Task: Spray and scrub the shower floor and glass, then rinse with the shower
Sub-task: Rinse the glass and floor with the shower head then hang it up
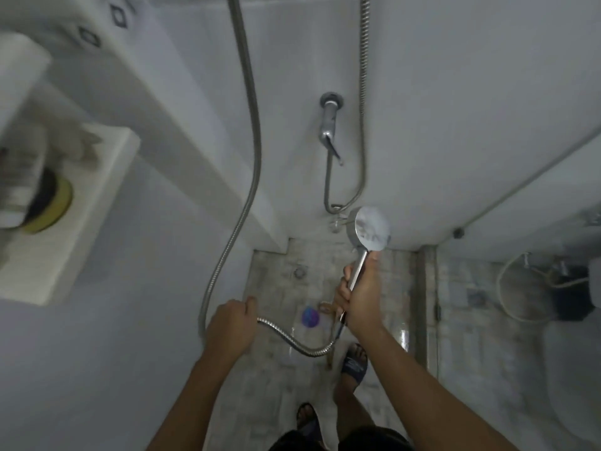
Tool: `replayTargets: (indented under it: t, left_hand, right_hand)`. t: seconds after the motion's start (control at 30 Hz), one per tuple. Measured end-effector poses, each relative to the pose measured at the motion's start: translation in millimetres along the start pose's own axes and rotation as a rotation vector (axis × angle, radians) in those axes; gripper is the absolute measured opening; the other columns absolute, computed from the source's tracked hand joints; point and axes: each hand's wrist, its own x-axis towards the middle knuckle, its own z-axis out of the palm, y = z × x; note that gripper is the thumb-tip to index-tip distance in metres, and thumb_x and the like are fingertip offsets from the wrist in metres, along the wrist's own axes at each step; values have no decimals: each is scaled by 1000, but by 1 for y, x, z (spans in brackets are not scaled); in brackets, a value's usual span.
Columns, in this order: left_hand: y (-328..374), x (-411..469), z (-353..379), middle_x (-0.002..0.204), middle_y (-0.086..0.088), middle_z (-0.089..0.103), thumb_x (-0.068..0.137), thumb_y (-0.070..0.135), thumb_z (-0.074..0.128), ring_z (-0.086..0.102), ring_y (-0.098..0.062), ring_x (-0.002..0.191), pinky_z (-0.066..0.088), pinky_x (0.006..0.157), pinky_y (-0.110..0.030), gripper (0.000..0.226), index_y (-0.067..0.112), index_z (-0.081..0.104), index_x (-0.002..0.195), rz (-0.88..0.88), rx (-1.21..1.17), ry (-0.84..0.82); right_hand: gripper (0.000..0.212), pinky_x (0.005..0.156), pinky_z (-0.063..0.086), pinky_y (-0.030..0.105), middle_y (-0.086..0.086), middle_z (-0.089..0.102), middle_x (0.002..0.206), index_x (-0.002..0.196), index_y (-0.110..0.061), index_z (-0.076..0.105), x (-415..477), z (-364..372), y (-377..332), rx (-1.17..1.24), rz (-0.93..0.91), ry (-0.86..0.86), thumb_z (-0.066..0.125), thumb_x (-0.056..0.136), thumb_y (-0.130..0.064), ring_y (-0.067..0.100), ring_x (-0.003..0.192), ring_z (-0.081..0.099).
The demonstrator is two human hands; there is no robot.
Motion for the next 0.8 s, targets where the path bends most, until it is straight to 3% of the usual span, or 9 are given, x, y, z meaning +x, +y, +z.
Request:
replayTargets:
  t: [0.13, 0.23, 0.37, 0.57, 0.8]
  left_hand:
    - [-66, -23, -15, 74, -19, 71, 102, 52, 35, 70, -34, 76, 57, 75, -44, 72, -1, 70, 68, -44, -46, 70]
    - [-118, -52, -21, 71, -14, 70, 94, 64, 21, 67, -30, 70, 57, 72, -40, 84, 2, 70, 69, -59, -13, 105]
    - [-166, -98, -25, 85, -18, 72, 106, 44, 29, 68, -33, 83, 49, 75, -35, 66, 0, 72, 81, -64, 64, 122]
    - [-231, -168, -18, 80, -12, 67, 107, 44, 29, 67, -30, 85, 40, 68, -29, 65, 1, 69, 79, -112, 10, 129]
    - [-280, -209, -3, 94, -17, 71, 106, 47, 28, 67, -32, 89, 48, 77, -34, 65, 1, 69, 83, -137, -20, 129]
  right_hand:
    - [72, 40, 24, 18, 4, 24, 45, 56, -21, 45, -26, 36, 30, -57, 66, -76, 30, 87, -84, 16, 31, 21]
    - [72, 36, 24, 16, 3, 25, 43, 55, -20, 45, -58, 57, 64, -121, 82, -141, 29, 90, -81, 15, 29, 22]
    - [72, 39, 26, 19, 4, 27, 42, 55, -20, 46, -104, 67, 115, -187, 68, -198, 28, 90, -81, 16, 30, 24]
    - [71, 37, 25, 18, 4, 27, 43, 61, -17, 44, -180, 52, 185, -209, 106, -216, 28, 91, -79, 17, 29, 24]
    - [73, 37, 25, 16, 4, 30, 41, 57, -16, 47, -235, 41, 228, -224, 87, -168, 27, 95, -75, 16, 28, 27]
